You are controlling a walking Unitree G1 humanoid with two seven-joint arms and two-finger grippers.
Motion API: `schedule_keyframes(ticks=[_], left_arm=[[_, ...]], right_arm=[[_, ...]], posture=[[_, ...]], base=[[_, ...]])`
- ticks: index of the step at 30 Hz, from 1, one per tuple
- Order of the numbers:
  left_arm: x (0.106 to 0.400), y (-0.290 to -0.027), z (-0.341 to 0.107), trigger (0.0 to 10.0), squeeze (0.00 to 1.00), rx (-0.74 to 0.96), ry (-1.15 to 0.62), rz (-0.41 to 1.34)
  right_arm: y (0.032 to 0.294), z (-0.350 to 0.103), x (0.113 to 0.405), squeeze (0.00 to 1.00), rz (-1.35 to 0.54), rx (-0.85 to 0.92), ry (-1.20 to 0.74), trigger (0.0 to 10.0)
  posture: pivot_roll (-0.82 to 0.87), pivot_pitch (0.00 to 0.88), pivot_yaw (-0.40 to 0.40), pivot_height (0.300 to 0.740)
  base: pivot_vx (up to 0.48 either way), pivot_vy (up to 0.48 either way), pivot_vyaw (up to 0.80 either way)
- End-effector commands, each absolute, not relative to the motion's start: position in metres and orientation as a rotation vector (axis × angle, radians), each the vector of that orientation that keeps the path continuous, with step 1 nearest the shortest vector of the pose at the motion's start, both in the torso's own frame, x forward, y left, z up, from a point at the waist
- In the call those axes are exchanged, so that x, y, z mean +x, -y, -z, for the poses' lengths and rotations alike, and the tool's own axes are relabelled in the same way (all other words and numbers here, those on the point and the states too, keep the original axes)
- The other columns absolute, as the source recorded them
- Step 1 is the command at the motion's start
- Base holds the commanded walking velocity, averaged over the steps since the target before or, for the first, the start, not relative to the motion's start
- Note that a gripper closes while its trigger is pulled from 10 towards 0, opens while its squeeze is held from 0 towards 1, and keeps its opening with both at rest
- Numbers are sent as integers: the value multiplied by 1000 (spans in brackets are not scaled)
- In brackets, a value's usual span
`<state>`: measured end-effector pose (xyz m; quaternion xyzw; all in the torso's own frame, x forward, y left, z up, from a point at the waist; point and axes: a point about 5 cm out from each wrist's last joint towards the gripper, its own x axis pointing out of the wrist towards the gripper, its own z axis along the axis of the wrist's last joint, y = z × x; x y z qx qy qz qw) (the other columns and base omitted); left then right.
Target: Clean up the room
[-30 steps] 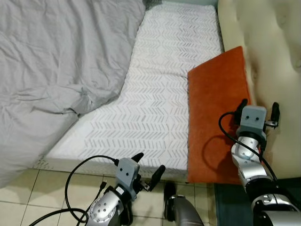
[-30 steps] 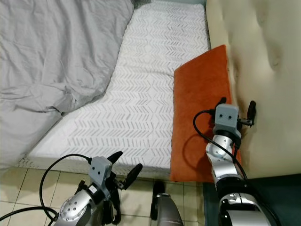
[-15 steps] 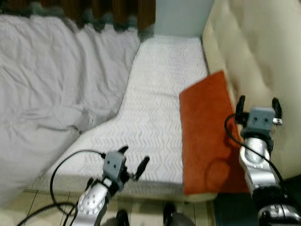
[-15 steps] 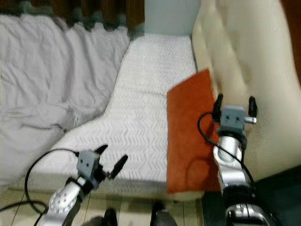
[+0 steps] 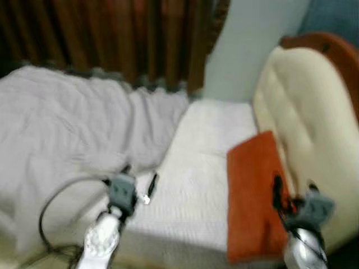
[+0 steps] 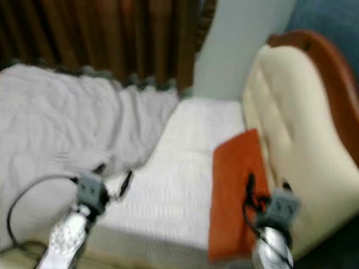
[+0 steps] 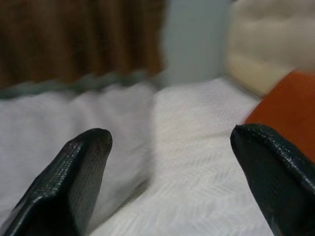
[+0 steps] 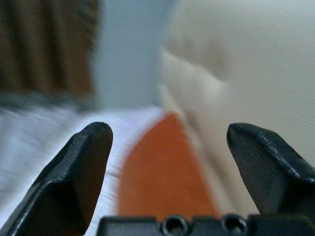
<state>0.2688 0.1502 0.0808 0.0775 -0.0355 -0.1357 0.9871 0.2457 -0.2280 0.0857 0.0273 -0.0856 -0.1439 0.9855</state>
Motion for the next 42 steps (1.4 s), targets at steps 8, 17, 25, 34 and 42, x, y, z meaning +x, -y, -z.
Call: schedule_keyframes(ticks=[8, 17, 25, 34, 42], left_arm=[[276, -141, -94, 10000, 0, 86, 116, 251], [281, -134, -74, 10000, 0, 49, 12, 367], [281, -135, -64, 10000, 0, -40, -16, 303], [267, -163, -55, 10000, 0, -30, -14, 133], [211, -179, -66, 10000, 0, 6, -3, 156]], right_arm=[[204, -41, 242, 0, 60, 59, -91, 10000], [193, -52, 254, 0, -7, 0, -62, 10000], [200, -51, 263, 0, 26, -10, -68, 10000], [202, -48, 256, 0, 39, 60, -44, 10000], [199, -52, 213, 0, -94, 63, -33, 10000]], posture=[[56, 0, -84, 740], [32, 0, -77, 740], [37, 0, -94, 740], [53, 0, -106, 740], [76, 0, -110, 740]], base=[[0, 0, 0], [0, 403, -135], [0, 480, -689], [0, 480, 0], [0, 480, 0]])
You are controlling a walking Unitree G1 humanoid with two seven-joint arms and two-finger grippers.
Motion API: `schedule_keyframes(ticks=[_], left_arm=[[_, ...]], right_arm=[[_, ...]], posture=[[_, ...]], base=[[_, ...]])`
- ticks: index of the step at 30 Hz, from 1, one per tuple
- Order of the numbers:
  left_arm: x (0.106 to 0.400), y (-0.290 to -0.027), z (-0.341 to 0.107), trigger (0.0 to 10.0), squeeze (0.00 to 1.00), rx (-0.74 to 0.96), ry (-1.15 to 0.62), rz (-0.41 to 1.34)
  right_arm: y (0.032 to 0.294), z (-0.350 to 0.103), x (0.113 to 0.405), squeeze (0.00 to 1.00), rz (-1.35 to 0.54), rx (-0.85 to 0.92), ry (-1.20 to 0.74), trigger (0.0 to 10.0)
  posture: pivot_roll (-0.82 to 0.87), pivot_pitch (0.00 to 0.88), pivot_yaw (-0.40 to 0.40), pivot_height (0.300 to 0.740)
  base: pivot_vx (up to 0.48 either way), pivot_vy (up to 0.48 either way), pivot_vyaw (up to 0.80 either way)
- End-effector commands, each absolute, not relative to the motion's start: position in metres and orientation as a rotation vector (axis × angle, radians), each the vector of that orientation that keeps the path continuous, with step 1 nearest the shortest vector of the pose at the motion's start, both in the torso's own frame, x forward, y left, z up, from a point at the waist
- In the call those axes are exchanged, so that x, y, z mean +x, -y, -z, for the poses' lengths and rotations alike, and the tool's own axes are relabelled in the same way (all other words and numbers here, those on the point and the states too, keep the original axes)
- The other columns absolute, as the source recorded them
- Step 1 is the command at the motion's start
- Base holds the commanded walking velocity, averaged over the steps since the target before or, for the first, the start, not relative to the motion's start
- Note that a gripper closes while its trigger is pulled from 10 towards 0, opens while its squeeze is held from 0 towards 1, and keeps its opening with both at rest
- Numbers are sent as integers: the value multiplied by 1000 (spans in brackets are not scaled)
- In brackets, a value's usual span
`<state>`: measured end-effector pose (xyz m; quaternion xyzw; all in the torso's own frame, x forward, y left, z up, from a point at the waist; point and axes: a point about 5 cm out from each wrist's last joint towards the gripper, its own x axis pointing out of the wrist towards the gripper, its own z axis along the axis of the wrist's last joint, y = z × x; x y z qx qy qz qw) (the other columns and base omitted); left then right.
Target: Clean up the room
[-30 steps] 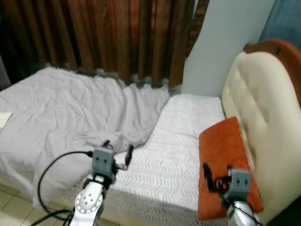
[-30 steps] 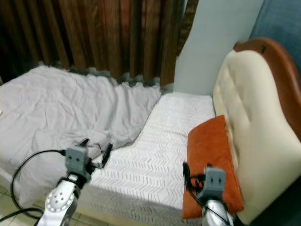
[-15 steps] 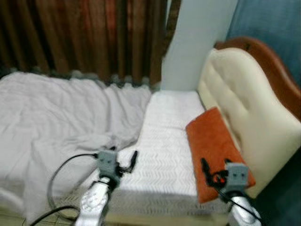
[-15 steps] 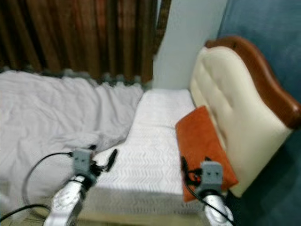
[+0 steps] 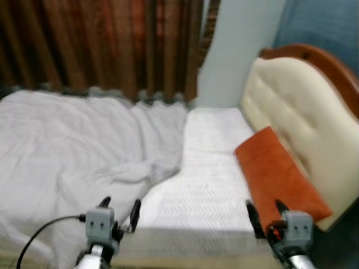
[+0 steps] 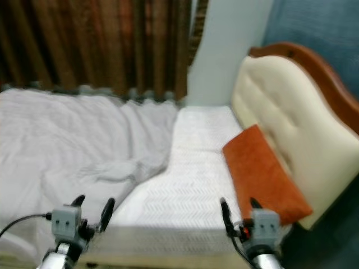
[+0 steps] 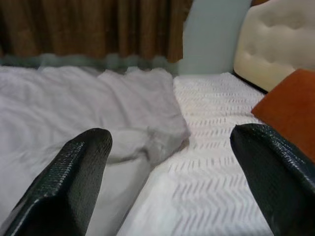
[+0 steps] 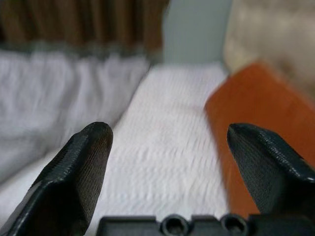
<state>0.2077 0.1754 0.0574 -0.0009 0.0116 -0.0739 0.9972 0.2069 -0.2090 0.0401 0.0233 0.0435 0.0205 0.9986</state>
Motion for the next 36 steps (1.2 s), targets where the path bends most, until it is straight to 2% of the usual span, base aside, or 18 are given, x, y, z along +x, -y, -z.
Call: schedule_keyframes(ticks=[1, 5, 11, 17, 27, 33, 36], left_arm=[[211, -180, -65, 10000, 0, 4, -8, 154], [216, -182, -63, 10000, 0, 2, -5, 139], [199, -186, -62, 10000, 0, -12, -49, 136], [219, -186, -65, 10000, 0, -20, -36, 126], [223, -183, -67, 10000, 0, 10, -39, 74], [204, -184, -65, 10000, 0, -5, -72, 101], [190, -196, -63, 10000, 0, 12, -89, 90]], right_arm=[[199, -49, 214, 0, -95, 71, -48, 10000], [194, -49, 224, 0, -93, 104, -34, 10000], [191, -50, 213, 0, -134, 118, -54, 10000], [184, -54, 233, 0, -179, 102, -40, 10000], [185, -50, 242, 0, -147, 160, -68, 10000], [179, -50, 224, 0, -285, 187, -102, 10000], [187, -49, 211, 0, -297, 163, -109, 10000]], posture=[[81, 0, -110, 740], [89, 0, -111, 740], [97, 0, -109, 740], [98, 0, -110, 740], [110, 0, -112, 740], [113, 0, -114, 740], [110, 0, -115, 740]], base=[[0, 480, 0], [0, 480, 0], [0, 480, 0], [0, 480, 0], [0, 480, 0], [0, 480, 0], [0, 480, 0]])
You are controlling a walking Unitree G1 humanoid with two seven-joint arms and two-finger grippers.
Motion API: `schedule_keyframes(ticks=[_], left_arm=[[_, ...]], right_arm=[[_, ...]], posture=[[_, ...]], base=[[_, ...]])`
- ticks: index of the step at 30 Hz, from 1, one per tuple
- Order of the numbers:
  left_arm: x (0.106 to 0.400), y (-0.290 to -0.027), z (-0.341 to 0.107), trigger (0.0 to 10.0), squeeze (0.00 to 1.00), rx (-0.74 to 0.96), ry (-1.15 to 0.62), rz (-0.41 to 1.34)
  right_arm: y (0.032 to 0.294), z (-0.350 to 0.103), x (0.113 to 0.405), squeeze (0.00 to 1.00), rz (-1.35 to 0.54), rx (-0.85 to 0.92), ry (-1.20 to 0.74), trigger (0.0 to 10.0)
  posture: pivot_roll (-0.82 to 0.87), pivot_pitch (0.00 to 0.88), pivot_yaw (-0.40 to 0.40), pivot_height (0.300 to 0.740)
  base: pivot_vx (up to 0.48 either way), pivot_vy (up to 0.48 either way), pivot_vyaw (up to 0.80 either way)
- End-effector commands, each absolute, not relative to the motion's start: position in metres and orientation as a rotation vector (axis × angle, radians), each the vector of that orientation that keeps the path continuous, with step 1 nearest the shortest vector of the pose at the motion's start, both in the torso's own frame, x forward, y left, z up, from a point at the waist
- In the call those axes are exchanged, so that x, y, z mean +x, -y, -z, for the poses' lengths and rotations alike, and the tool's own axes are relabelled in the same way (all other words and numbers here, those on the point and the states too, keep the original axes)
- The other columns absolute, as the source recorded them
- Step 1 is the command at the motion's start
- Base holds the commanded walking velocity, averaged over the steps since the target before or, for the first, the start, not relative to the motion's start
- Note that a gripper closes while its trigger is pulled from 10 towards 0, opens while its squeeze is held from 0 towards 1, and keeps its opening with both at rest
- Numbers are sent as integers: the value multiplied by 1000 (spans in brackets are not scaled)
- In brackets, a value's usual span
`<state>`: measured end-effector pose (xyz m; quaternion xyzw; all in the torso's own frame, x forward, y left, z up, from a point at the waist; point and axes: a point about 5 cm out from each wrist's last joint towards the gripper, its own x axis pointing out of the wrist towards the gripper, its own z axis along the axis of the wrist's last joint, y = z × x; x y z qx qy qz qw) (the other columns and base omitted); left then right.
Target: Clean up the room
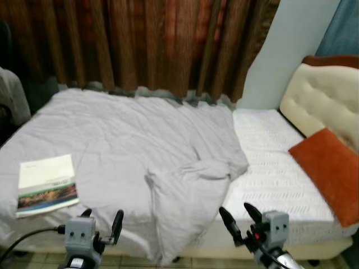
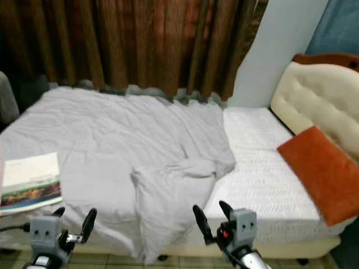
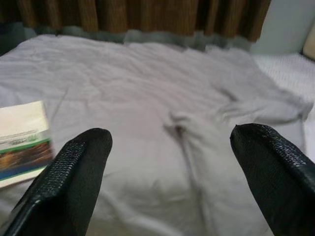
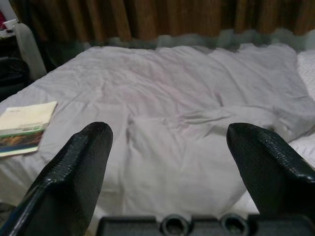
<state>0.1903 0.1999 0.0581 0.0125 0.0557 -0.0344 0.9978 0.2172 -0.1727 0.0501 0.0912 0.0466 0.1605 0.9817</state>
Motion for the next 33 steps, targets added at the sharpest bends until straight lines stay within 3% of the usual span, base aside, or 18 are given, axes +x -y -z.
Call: schedule_keyframes(ticks=[1, 2, 5, 11, 17, 25, 31, 33], left_arm=[[185, -198, -63, 10000, 0, 13, -93, 85], [166, -212, -58, 10000, 0, -5, -132, 26], [160, -215, -59, 10000, 0, -5, -141, 6], [172, -197, -71, 10000, 0, 19, -86, 126], [180, -201, -71, 10000, 0, 38, -96, 142], [178, -200, -72, 10000, 0, 66, -75, 113], [185, -206, -75, 10000, 0, 93, -68, 113], [208, -215, -76, 10000, 0, 126, -72, 127]], right_arm=[[190, -49, 208, 0, -290, 159, -110, 10000], [200, -43, 187, 0, -270, 132, -143, 10000], [208, -39, 174, 0, -216, 123, -163, 10000], [203, -48, 180, 0, -177, 148, -102, 10000], [192, -46, 183, 0, -215, 126, -123, 10000], [187, -49, 207, 0, -235, 92, -103, 10000], [173, -44, 218, 0, -211, 119, -105, 10000], [166, -46, 217, 0, -170, 157, -79, 10000]], posture=[[109, 0, -116, 740], [116, 0, -119, 740], [115, 0, -121, 740], [124, 0, -115, 740], [125, 0, -111, 740], [128, 0, -100, 740], [121, 0, -19, 740], [101, 0, 47, 740]], base=[[0, 480, 0], [0, 480, 0], [0, 480, 0], [0, 480, 0], [0, 480, 0], [0, 357, -800], [0, 0, 0], [0, 0, 0]])
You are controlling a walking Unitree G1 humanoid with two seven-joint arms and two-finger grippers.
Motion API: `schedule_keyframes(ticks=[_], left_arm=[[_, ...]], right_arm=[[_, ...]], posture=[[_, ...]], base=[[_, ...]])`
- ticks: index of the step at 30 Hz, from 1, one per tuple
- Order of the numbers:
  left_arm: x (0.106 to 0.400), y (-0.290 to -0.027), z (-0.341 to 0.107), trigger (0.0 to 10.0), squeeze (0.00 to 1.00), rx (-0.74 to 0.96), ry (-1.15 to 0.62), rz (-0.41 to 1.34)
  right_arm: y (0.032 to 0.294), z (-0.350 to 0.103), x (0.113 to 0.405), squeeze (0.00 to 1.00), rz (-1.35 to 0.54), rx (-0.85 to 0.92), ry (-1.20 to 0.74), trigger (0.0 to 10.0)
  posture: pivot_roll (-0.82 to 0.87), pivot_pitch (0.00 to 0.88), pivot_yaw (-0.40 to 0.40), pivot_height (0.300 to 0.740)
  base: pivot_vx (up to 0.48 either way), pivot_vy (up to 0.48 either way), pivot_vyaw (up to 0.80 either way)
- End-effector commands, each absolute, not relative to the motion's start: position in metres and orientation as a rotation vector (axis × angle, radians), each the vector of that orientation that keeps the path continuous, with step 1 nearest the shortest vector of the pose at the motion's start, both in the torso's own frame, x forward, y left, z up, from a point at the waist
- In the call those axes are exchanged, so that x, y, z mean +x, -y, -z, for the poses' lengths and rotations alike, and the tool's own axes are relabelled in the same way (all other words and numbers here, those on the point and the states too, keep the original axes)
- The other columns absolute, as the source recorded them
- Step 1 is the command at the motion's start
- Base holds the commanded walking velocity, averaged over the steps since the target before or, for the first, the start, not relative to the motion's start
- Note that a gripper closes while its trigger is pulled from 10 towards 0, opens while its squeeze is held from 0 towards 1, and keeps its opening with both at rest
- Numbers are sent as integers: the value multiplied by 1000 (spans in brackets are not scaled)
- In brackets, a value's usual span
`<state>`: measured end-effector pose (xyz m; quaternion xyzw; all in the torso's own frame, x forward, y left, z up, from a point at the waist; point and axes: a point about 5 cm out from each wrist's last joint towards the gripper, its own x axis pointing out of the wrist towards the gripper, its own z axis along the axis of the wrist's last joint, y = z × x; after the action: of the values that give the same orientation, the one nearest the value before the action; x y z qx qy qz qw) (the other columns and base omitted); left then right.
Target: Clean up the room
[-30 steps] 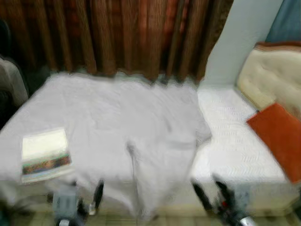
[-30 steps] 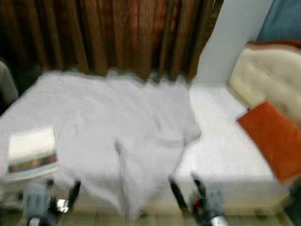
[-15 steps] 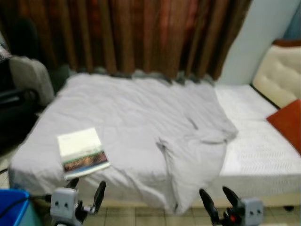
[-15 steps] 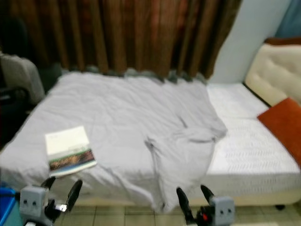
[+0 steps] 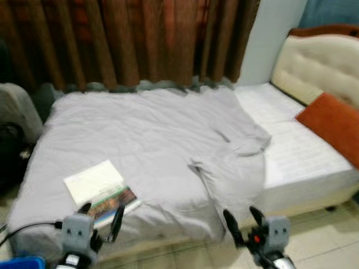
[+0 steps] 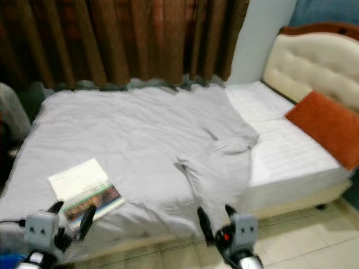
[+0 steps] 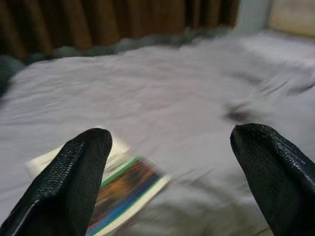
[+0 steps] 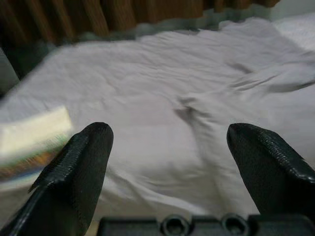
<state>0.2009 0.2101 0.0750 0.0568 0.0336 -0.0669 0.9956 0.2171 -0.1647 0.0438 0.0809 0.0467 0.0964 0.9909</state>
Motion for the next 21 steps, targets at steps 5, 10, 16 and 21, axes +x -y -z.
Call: schedule_keyframes(ticks=[5, 10, 16, 21], left_arm=[[230, -212, -81, 10000, 0, 159, -61, 151], [254, -200, -86, 10000, 0, 147, -40, 154], [263, -190, -84, 10000, 0, 96, -27, 160], [264, -190, -80, 10000, 0, 105, -33, 171]], right_arm=[[167, -46, 226, 0, -145, 163, -73, 10000], [163, -48, 226, 0, -150, 152, -67, 10000], [169, -51, 227, 0, -124, 117, -57, 10000], [174, -52, 226, 0, -87, 104, -67, 10000]], posture=[[86, 0, 49, 740], [63, 0, 28, 740], [51, 0, -36, 740], [47, 8, -75, 740]], base=[[0, 0, 0], [0, 0, 0], [0, 0, 0], [0, 0, 0]])
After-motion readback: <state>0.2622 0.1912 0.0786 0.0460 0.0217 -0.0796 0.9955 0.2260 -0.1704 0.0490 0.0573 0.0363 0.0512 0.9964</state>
